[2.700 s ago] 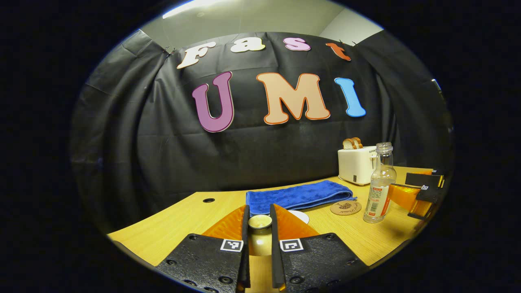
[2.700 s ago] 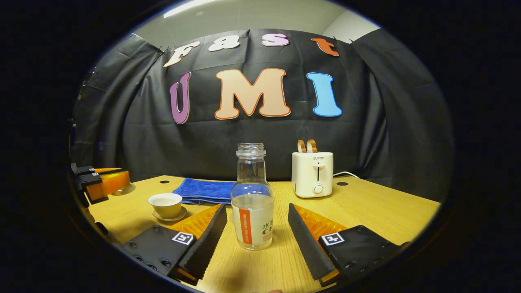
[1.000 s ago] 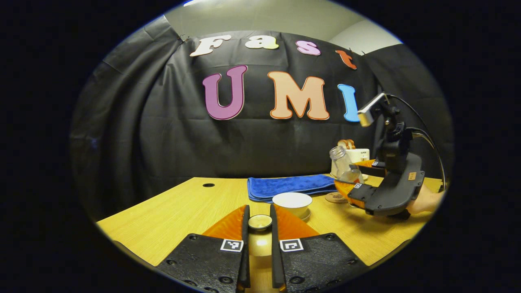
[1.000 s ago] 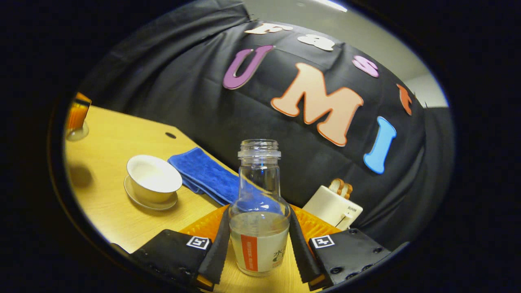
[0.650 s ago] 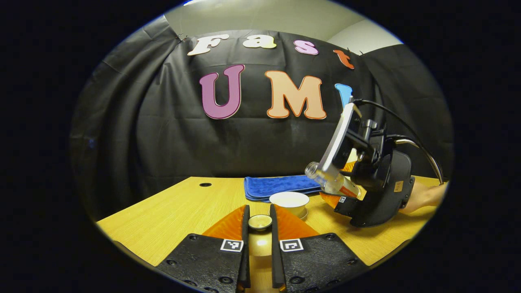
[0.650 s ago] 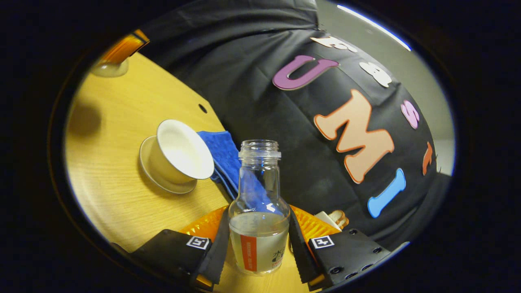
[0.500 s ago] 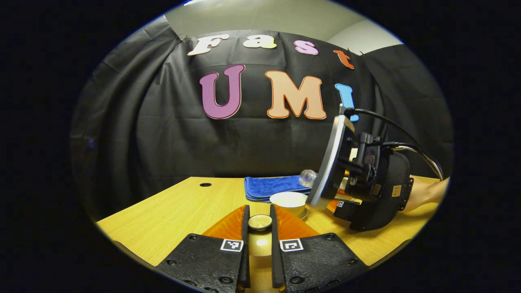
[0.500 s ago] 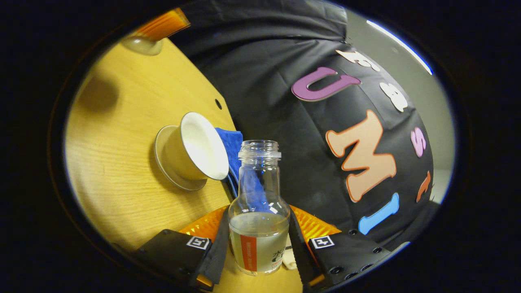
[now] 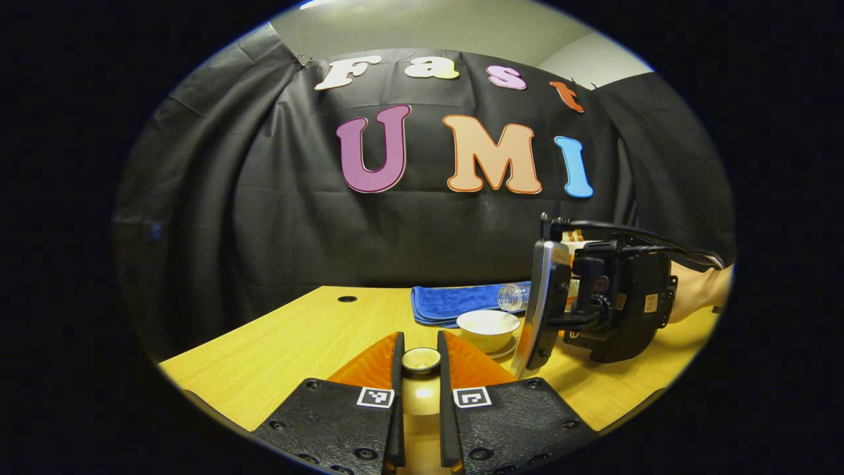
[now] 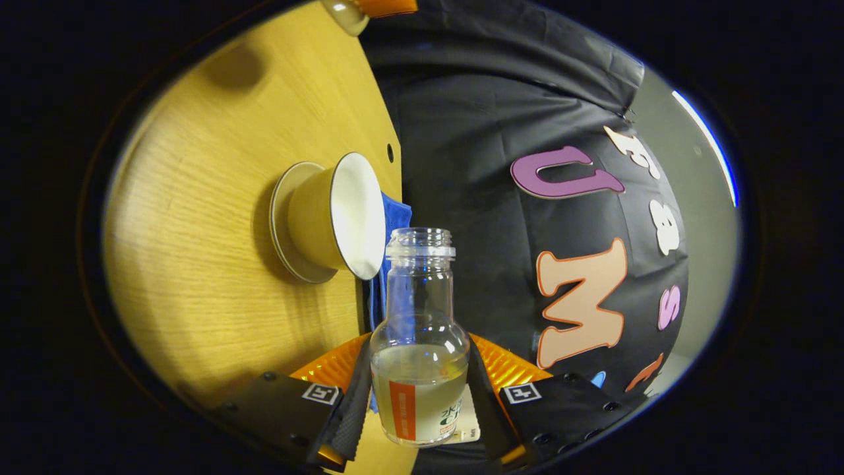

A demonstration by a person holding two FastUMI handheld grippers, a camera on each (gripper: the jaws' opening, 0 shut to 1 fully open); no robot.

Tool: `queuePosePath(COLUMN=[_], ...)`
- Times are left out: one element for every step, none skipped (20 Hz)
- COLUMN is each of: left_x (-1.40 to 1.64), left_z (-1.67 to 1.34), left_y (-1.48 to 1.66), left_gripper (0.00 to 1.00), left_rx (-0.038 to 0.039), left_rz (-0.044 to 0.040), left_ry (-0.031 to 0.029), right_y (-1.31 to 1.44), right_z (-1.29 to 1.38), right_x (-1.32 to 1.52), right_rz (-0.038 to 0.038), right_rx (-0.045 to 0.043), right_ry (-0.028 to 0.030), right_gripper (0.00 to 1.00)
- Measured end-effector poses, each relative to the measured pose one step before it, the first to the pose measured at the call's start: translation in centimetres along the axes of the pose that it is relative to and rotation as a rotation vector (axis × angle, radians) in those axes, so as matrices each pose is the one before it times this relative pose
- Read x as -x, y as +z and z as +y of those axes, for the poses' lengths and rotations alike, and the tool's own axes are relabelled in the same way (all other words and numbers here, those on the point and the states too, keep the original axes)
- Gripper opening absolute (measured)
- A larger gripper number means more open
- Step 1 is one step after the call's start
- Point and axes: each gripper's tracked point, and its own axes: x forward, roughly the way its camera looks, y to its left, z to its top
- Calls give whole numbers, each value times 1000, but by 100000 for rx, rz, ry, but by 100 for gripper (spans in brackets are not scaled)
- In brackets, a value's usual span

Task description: Open the teacup lid with one hand, grasp the water bottle and pour water into the teacup with the other hand; after pouring, place the water bottle on the coaster and then close the teacup lid.

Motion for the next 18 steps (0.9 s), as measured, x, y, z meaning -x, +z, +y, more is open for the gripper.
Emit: queuePosePath(left_x=[39, -45, -32, 17, 56, -22, 8, -7, 25, -4, 58, -53, -12, 70, 10, -107, 21, -2], left_z=[70, -22, 10, 15, 69, 75, 18, -48, 6, 7, 43, -33, -30, 42, -6, -66, 49, -33], left_y=[44, 12, -36, -38, 133, -85, 13, -4, 50, -71, 2, -22, 45, -61, 14, -36, 44, -75], left_gripper=[18, 18, 18, 18, 16, 18, 18, 18, 17, 18, 18, 18, 18, 18, 18, 18, 18, 18], left_rx=[6, 15, 33, -62, 29, 28, -7, 11, -3, 40, 40, -83, 32, -12, 20, 28, 10, -24], left_rz=[-111, 148, 78, -156, -67, 108, -31, -23, 27, 139, 77, -31, 6, -35, 71, -58, 1, 12], left_ry=[-5, -56, 10, 104, 163, 122, 51, -1, 20, -16, 31, -11, -48, -53, -112, -10, 4, -19], right_y=[75, 86, -181, -44, -94, -43, -46, 44, 45, 130, 60, 181, 55, 104, -20, 94, -97, 19], right_z=[41, -248, -76, -101, -53, -140, -145, -200, -277, -151, 6, -120, -53, -114, -75, -122, -59, -103], right_x=[-153, -43, -229, -112, 56, 40, -100, -4, 86, 82, 119, 150, -75, -58, 100, 68, -46, -26], right_rz=[-565, -93, -272, -207, -56, -168, -259, -510, -383, -683, -548, -389, -254, -173, -177, -200, -179, -60], right_rx=[3153, 3051, 2714, 2309, 2679, 2954, 3267, 3857, 3918, 3392, 2789, 1987, 1315, 1192, 1338, 1394, 1398, 2120], right_ry=[530, -27, 47, 8, 83, 83, 416, 114, -92, 16, -78, -300, -326, -402, -499, -473, -292, -506], right_gripper=[75, 75, 75, 75, 75, 75, 75, 75, 75, 75, 75, 75, 75, 75, 74, 74, 75, 75])
